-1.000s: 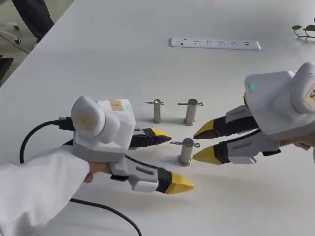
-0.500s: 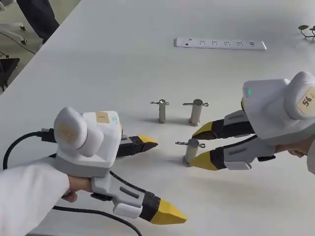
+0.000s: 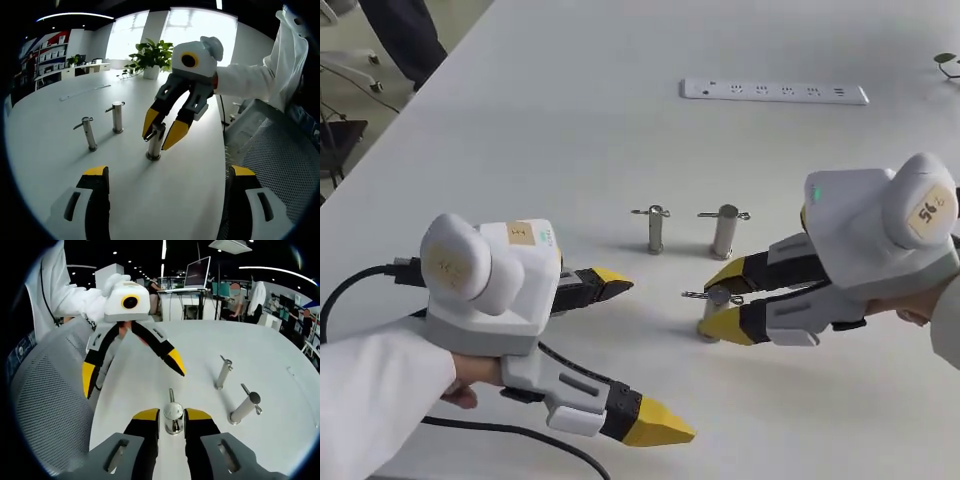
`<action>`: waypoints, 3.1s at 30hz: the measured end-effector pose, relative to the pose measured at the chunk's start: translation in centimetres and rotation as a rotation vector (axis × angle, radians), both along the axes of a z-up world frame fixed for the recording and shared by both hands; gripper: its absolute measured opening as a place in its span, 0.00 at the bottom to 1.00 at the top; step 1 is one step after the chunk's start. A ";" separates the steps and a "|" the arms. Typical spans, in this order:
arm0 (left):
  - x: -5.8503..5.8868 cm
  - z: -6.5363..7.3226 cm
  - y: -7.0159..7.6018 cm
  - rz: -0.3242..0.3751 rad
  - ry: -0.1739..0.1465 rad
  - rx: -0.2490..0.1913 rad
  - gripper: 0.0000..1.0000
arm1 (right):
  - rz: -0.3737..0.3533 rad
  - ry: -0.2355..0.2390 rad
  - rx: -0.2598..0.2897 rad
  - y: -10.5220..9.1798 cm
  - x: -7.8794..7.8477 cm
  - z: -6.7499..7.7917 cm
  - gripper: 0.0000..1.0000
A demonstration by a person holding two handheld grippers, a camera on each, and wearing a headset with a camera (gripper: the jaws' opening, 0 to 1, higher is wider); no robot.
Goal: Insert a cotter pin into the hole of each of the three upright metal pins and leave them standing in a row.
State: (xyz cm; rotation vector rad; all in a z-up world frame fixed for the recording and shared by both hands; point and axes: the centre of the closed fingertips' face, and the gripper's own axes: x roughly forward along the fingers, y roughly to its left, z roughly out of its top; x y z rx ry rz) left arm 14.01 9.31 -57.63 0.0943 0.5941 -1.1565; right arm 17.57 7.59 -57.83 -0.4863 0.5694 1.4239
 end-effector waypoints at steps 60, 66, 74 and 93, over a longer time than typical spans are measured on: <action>0.6 -0.7 3.2 0.132 0.040 0.072 0.99 | -0.193 -0.060 -0.007 -8.0 10.2 0.3 0.11; 0.9 -0.1 3.2 0.137 0.025 0.066 0.99 | -0.257 -0.092 0.077 -7.8 11.0 2.7 0.34; 1.9 1.6 3.0 0.166 -0.004 0.019 0.99 | -0.291 -0.115 0.135 -7.2 8.3 5.6 0.61; 0.7 3.7 3.7 0.188 -0.035 -0.011 0.99 | -0.444 -0.032 0.159 -10.1 1.9 7.0 0.92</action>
